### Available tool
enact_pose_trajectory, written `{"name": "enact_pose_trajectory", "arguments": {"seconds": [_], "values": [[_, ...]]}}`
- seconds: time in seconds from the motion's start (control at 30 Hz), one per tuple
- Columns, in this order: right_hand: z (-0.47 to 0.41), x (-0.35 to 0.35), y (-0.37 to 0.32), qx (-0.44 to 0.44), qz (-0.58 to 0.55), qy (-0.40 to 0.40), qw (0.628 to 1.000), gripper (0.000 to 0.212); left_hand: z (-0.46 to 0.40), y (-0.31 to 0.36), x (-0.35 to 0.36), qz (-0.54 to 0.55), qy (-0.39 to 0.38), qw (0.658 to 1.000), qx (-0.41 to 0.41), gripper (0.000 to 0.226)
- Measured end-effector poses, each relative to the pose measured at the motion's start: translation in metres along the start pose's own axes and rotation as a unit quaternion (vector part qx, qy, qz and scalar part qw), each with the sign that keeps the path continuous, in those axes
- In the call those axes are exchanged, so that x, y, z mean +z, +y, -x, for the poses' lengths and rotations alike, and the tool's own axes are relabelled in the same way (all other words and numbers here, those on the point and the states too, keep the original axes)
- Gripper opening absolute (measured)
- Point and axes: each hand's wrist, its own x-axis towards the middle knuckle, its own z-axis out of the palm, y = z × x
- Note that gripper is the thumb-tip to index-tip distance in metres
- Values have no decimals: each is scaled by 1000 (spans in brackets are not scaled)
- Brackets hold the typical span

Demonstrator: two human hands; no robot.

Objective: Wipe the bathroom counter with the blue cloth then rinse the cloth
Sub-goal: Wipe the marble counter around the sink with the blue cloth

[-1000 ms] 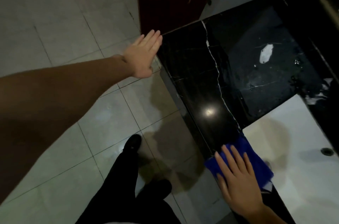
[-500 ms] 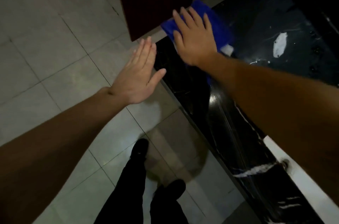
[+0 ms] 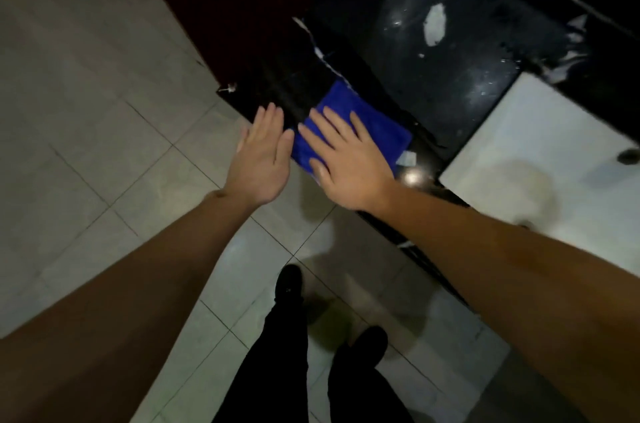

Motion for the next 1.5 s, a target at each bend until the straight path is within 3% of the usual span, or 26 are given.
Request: {"name": "enact_pose_trajectory", "arguments": {"seconds": [0.2,0.37,0.57,0.97,1.07,1.2,1.37,1.5], "values": [[133,14,29,21,4,-27,999,61,45,54,35,-15,-18,1000,12,57],[226,18,49,42,-10,-46,998,59,80,88,70,-136,-92,984,74,63],[321,27,75,73,-17,-65,995,60,106,97,96,-185,-104,976,54,74],[500,36,141,112,64,-92,987,61,94,106,78,-222,-189,956,24,82],[498,35,141,118,66,-93,986,62,96,104,75,-227,-193,954,29,81],[472,41,120,128,52,-37,990,61,96,99,79,-211,-182,959,42,81],[367,43,77,132,21,-1,991,64,92,92,79,-153,-154,974,60,76],[281,35,44,143,-7,19,990,61,73,100,63,-153,-124,978,74,58]]}}
